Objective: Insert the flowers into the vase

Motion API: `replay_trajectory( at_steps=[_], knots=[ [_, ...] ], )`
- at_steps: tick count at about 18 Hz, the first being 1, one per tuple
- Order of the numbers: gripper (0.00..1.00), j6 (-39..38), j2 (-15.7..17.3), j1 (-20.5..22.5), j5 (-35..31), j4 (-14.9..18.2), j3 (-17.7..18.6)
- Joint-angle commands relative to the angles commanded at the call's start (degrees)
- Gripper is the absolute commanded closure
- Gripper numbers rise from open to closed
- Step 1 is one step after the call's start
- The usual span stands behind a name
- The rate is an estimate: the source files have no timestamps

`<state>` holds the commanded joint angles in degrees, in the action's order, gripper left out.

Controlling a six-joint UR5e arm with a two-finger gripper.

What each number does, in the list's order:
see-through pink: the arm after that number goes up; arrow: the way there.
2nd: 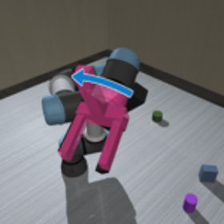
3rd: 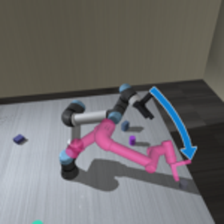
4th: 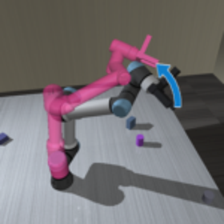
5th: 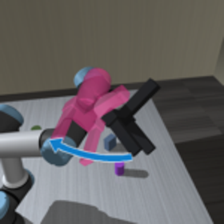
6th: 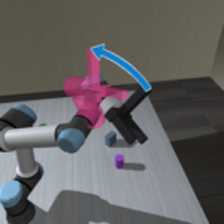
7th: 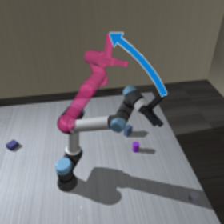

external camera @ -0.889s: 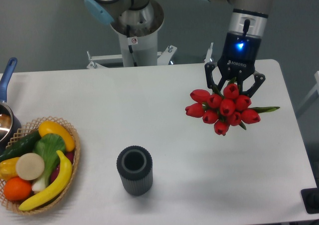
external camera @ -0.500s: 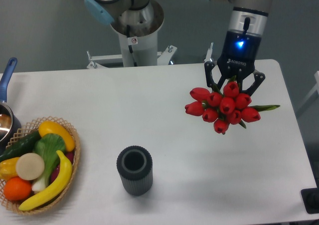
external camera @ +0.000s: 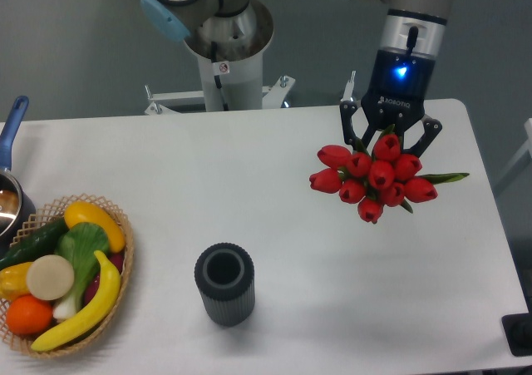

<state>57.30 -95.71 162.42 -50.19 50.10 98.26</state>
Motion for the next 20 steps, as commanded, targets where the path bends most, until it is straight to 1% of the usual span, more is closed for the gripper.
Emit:
replay_trajectory(
  at_steps=[2, 4, 8, 9, 12, 13, 16, 20],
  knots=[
    [0.53, 0.0, 0.1, -0.5, 0.3, -1.7, -0.2],
    [0.53, 0.1, -0.1, -1.2, 3.5, -2.4, -0.4],
    [0.53, 0.3, -0.1, -1.4, 13.0, -2.5, -0.3],
    [0.53, 0.3, 0.0, -1.4, 14.5, -2.5, -0.1],
    [0.53, 0.3, -0.5, -3.9, 18.4, -2.5, -0.3],
    [0.54, 0.4, -0.6, -4.1, 19.6, -2.5, -0.3],
    [0.54, 1.0, -1.2, -4.4, 27.7, -2.5, -0.3],
    [0.54, 1.5, -1.5, -5.4, 30.7, -3.0, -0.5]
  ],
)
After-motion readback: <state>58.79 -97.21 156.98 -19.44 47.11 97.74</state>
